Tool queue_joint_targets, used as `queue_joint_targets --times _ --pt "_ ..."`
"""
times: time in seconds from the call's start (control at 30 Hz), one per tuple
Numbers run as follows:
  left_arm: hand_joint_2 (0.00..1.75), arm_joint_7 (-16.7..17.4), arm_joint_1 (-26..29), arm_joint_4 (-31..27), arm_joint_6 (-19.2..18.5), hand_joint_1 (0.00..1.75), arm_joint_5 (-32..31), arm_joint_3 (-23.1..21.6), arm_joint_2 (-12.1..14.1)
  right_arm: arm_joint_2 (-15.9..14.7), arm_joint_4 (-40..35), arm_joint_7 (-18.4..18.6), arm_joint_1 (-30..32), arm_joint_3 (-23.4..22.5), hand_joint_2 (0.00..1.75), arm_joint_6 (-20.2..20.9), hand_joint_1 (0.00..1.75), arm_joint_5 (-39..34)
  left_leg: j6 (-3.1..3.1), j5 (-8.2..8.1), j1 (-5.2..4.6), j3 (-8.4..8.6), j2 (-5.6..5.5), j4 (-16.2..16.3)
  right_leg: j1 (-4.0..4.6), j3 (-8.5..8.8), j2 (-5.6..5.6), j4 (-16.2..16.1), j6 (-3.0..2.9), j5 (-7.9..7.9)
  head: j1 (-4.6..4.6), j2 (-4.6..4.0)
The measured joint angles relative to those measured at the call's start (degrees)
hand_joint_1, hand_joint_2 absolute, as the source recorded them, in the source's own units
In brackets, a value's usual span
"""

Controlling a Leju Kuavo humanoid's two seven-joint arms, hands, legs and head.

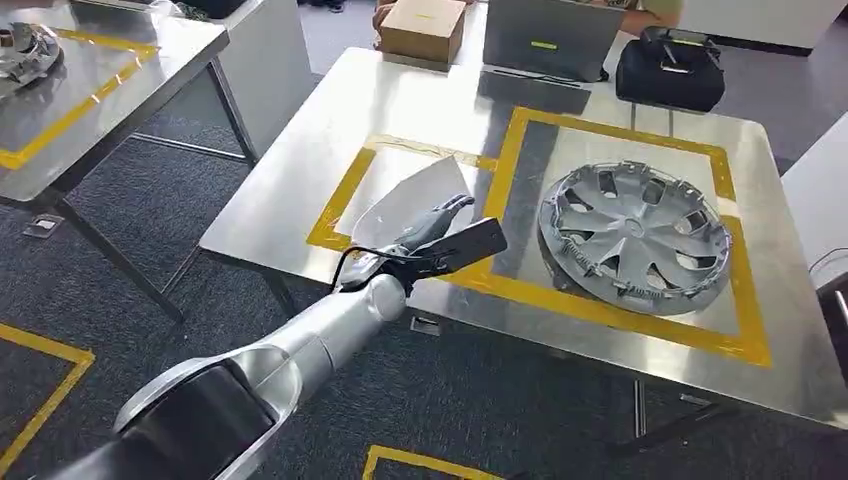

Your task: Take the parts from the cabinet and place them on the table.

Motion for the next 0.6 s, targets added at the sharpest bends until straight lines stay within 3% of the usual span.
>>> queue_joint_targets --times 0.03,0.07,0.1,0.13,0.23,0.27,0.3,0.37,0.4,0.43,0.47,0.5,0.53,0.57,0.6 --pt "0.00 0.0 0.0 -0.4 0.0 0.00 0.9 -0.4 -0.1 0.0 0.0 0.0 -0.2 0.0 0.00 0.1 0.00 0.1 -0.10 0.36 0.00 -0.50 -0.02 0.1 0.11 3.64 0.07 -5.5 -0.37 2.19 0.02 0.00" --pt "0.00 0.0 0.0 -0.6 0.1 0.00 1.6 -0.7 -0.2 0.0 0.0 -0.1 -0.4 0.0 0.00 0.2 0.00 0.2 -0.24 0.69 -0.05 -0.72 -0.08 0.2 0.32 7.11 0.24 -10.8 -0.90 3.17 0.04 0.00" --pt "0.00 0.0 0.0 -0.9 0.2 0.00 2.3 -1.0 -0.2 -0.1 0.0 -0.1 -0.7 0.0 0.00 0.2 0.00 0.2 -0.57 1.11 -0.16 -1.11 0.03 0.0 0.54 9.07 0.36 -13.9 -1.41 1.36 0.00 0.00" --pt "0.00 0.0 0.0 -1.0 0.2 0.00 3.0 -1.4 -0.2 -0.2 0.0 -0.2 -0.9 0.0 0.00 0.2 0.00 0.2 -0.93 1.56 -0.01 -1.06 0.06 -0.2 0.75 8.78 0.35 -14.3 -1.27 2.16 -0.02 0.00" --pt "0.00 -0.1 0.0 -1.1 0.3 0.00 5.2 -2.5 -0.5 -0.3 0.0 -0.1 -1.0 0.0 0.00 0.2 0.00 1.1 -2.06 3.18 -0.02 -1.15 -0.18 -1.1 1.02 8.23 0.23 -15.2 -2.34 3.63 0.04 0.00" --pt "0.00 -0.1 0.0 -1.1 0.6 0.00 6.2 -3.0 -0.3 -0.2 0.0 -0.1 -1.1 0.3 0.00 0.4 0.00 2.0 -2.29 2.31 0.07 -1.59 -0.18 -0.8 0.26 8.04 -0.64 -15.7 -2.62 4.45 0.09 0.00" --pt "0.00 0.0 -0.1 -1.1 0.8 0.00 6.9 -3.5 -0.2 -0.2 0.0 -0.1 -1.3 0.5 0.00 0.5 0.00 2.4 -2.53 -0.40 -0.03 -2.43 -0.10 1.1 0.26 7.59 -0.61 -15.9 -3.14 5.01 -0.22 0.00" --pt "0.00 0.0 -0.1 -1.1 1.0 0.00 8.1 -4.5 -0.2 -0.2 0.0 -0.1 -1.4 0.6 0.00 0.6 0.00 2.6 -3.21 -6.69 0.37 -4.94 -0.08 9.9 0.20 6.50 -1.29 -15.9 -3.32 5.86 -0.55 0.00" --pt "0.00 0.0 -0.1 -1.1 1.2 0.00 8.6 -4.9 -0.1 -0.2 0.0 0.0 -1.4 0.6 0.00 0.6 0.00 2.6 -3.52 -8.75 0.48 -6.16 -0.07 14.3 0.20 5.85 -1.76 -15.8 -3.31 6.30 -0.55 0.00" --pt "0.00 0.0 0.0 -1.0 1.3 0.00 9.2 -5.4 -0.1 -0.3 0.0 0.0 -1.4 0.6 0.00 0.6 0.00 2.6 -3.78 -9.10 0.68 -6.62 -0.04 17.2 0.17 5.15 -2.24 -15.6 -3.24 6.72 -0.59 0.00" --pt "0.00 0.0 0.0 -1.0 1.3 0.00 9.5 -5.8 0.0 -0.3 0.0 0.1 -1.4 0.6 0.00 0.6 0.00 2.6 -3.98 -7.95 0.87 -5.87 0.01 17.4 0.14 4.52 -2.76 -15.5 -3.14 7.08 -0.59 0.00" --pt "0.00 0.0 0.0 -1.0 1.4 0.00 10.0 -6.1 0.0 -0.3 0.0 0.3 -1.5 0.6 0.00 0.6 0.00 2.6 -4.19 -5.99 1.06 -4.09 0.13 15.6 0.04 3.94 -3.28 -15.2 -2.95 7.35 -0.59 0.00" --pt "0.00 0.0 0.0 -1.0 1.6 0.00 10.4 -6.5 0.0 -0.3 0.0 0.4 -1.5 0.6 0.00 0.6 0.00 2.6 -4.42 -3.82 1.20 -0.92 0.65 11.3 -0.15 3.33 -3.94 -14.9 -2.66 7.58 -0.59 0.00" --pt "0.00 0.0 -0.1 -1.1 1.7 0.00 10.7 -7.0 0.0 -0.3 0.0 0.6 -1.5 0.6 0.00 0.6 0.00 2.6 -4.66 -2.74 1.33 2.80 1.94 6.0 -0.30 2.93 -4.52 -14.4 -2.44 7.71 -0.61 0.00" --pt "0.00 0.0 -0.2 -1.3 1.8 0.00 10.9 -7.3 -0.1 -0.4 0.0 0.6 -1.5 0.6 0.00 0.6 0.00 2.6 -4.97 -4.78 0.86 5.48 4.09 1.8 -0.03 2.46 -4.88 -14.1 -2.10 7.86 -0.72 0.00"
